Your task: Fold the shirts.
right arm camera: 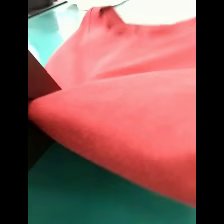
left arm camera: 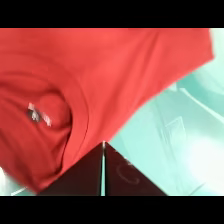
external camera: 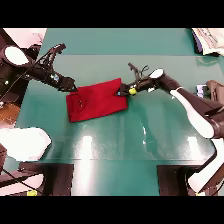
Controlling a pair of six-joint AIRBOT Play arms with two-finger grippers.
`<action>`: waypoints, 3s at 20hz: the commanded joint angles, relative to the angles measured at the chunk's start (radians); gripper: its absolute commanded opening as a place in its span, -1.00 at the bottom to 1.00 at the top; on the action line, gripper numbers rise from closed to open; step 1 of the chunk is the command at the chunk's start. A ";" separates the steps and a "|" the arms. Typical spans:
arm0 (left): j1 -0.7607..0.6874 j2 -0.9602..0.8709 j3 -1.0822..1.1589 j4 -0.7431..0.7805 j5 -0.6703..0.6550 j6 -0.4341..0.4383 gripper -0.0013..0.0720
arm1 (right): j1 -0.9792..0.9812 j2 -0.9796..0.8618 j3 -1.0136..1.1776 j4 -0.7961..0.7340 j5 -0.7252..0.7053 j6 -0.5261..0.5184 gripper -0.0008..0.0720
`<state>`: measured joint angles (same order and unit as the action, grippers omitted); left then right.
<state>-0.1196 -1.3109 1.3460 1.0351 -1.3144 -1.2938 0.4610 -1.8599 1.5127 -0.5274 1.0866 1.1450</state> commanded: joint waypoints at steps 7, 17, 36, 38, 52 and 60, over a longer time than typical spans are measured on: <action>-0.170 0.001 0.002 -0.030 0.102 -0.019 -0.90 | -0.544 0.408 -0.093 -0.332 0.084 0.146 -0.94; -0.333 0.001 0.001 -0.037 0.285 -0.018 -0.90 | -0.981 0.338 0.080 -0.328 -0.029 0.145 -0.94; -0.333 -0.003 -0.001 -0.037 0.246 -0.015 -0.90 | -1.206 0.443 0.378 -0.356 0.309 0.168 -0.94; -0.333 -0.003 -0.001 -0.037 0.237 -0.015 -0.90 | -1.240 0.504 0.270 -0.421 0.314 0.179 -0.94; -0.333 -0.003 -0.001 -0.037 0.199 -0.014 -0.90 | -1.518 0.781 -0.242 -0.772 0.353 0.183 0.49; -0.333 -0.003 -0.001 -0.043 0.198 -0.015 -0.90 | -1.129 0.787 -0.241 -0.539 0.341 0.183 0.47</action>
<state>-0.4530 -1.3132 1.3453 0.9966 -1.1156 -1.3083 -0.8219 -1.0760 1.2751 -1.1374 1.4326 1.3281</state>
